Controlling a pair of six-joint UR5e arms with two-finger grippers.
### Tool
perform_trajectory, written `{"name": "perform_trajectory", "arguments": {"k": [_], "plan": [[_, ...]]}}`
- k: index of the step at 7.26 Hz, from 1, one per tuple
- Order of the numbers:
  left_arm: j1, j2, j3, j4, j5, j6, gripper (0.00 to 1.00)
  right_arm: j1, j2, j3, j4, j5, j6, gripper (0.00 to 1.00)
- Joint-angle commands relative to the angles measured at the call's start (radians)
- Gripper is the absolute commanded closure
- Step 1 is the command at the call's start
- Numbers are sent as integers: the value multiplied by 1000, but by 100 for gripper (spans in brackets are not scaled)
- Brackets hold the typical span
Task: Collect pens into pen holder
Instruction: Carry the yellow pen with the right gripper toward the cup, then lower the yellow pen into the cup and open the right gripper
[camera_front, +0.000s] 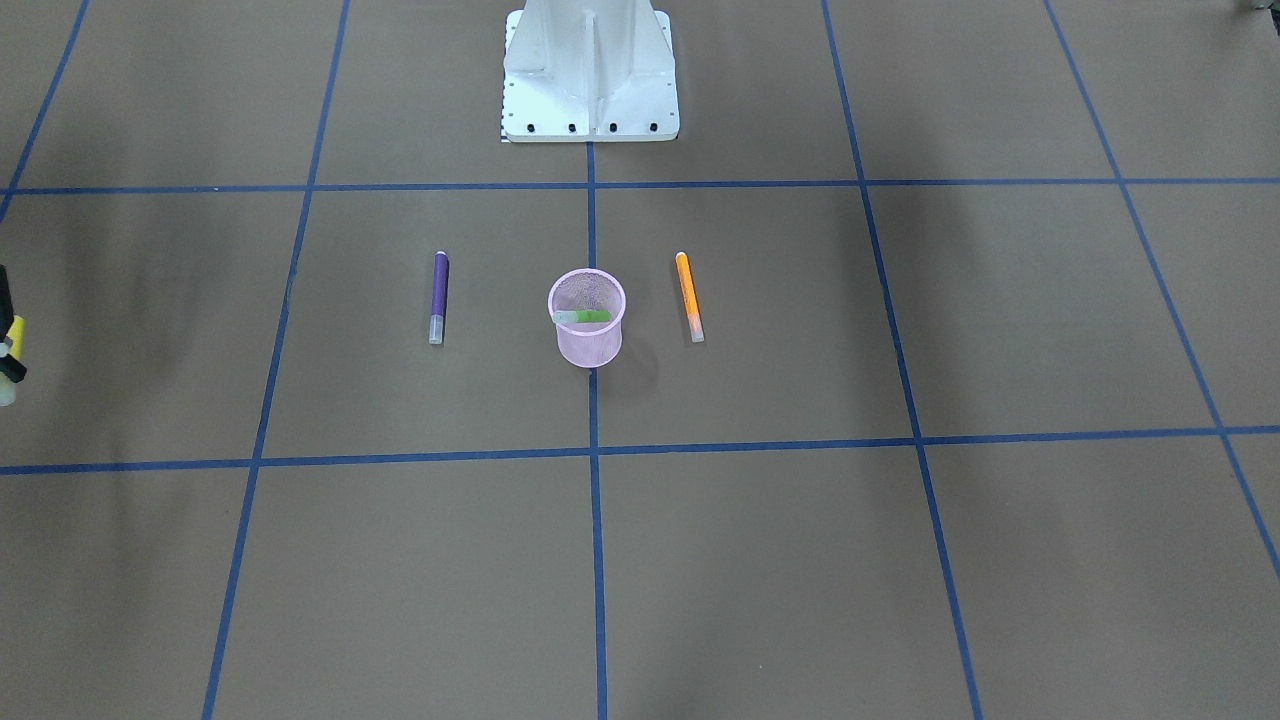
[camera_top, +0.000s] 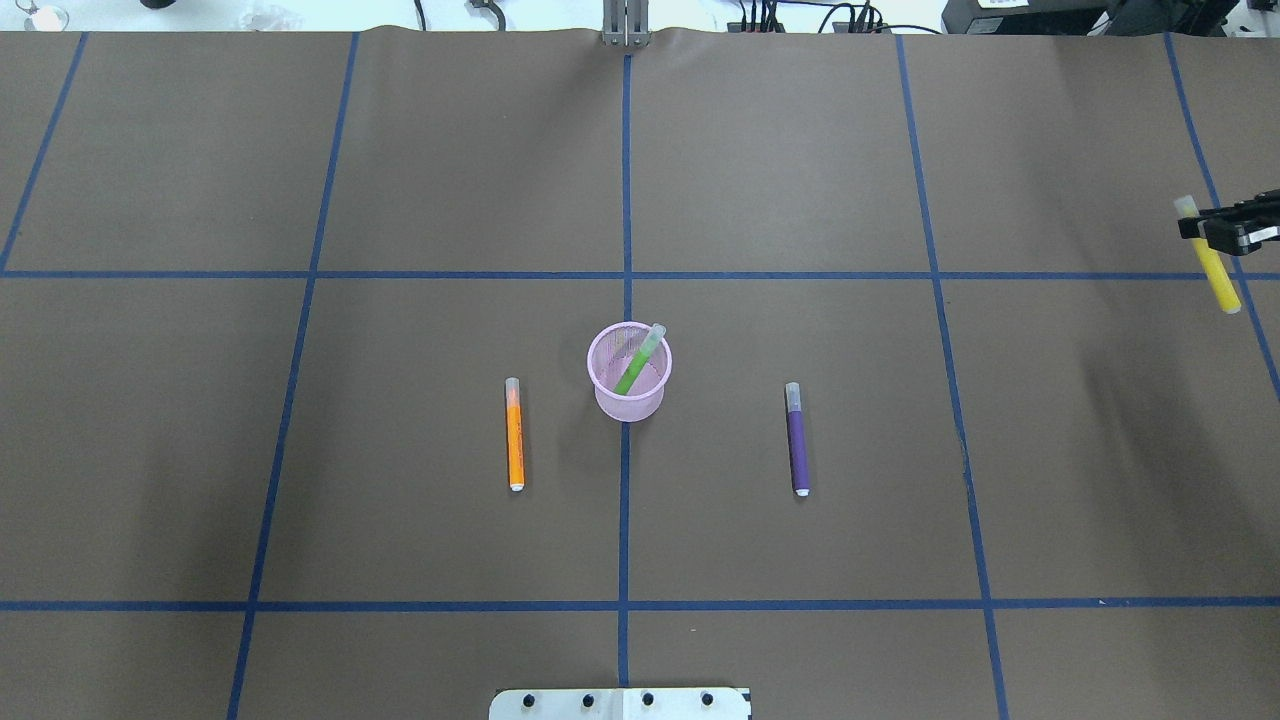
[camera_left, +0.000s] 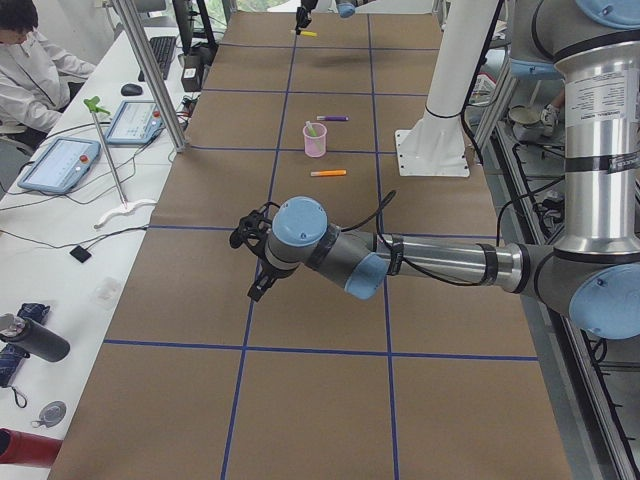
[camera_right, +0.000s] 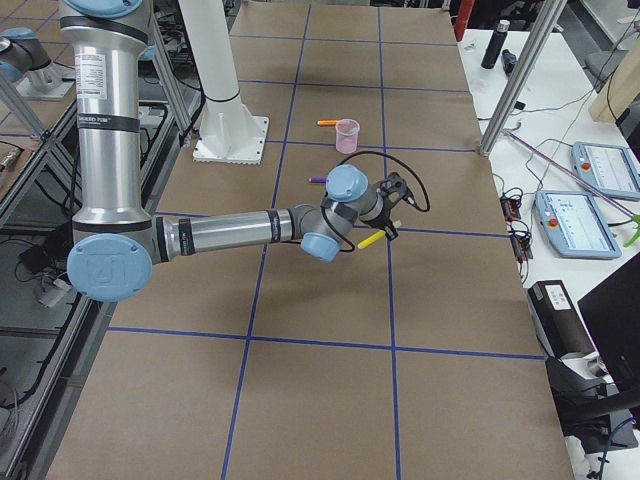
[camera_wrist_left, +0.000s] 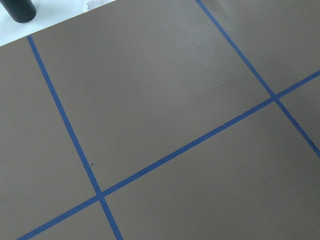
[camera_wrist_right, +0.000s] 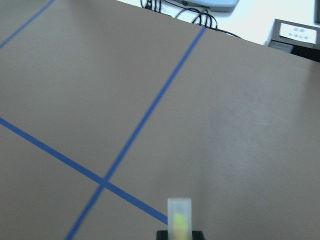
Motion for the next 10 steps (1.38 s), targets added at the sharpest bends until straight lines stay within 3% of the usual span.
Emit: {"name": "perform_trajectory", "arguments": {"k": [1, 5, 7, 10], "plan": [[5, -2, -3, 1, -6, -4, 0, -144, 171, 50, 5, -58, 334, 100], [30, -4, -1, 1, -6, -7, 0, -616, 405, 48, -12, -750, 517, 100], [44, -7, -1, 2, -6, -7, 0, -744, 492, 51, -128, -970, 559, 100], [48, -8, 3, 2, -6, -7, 0, -847, 505, 40, -164, -1173, 569, 100]]}}
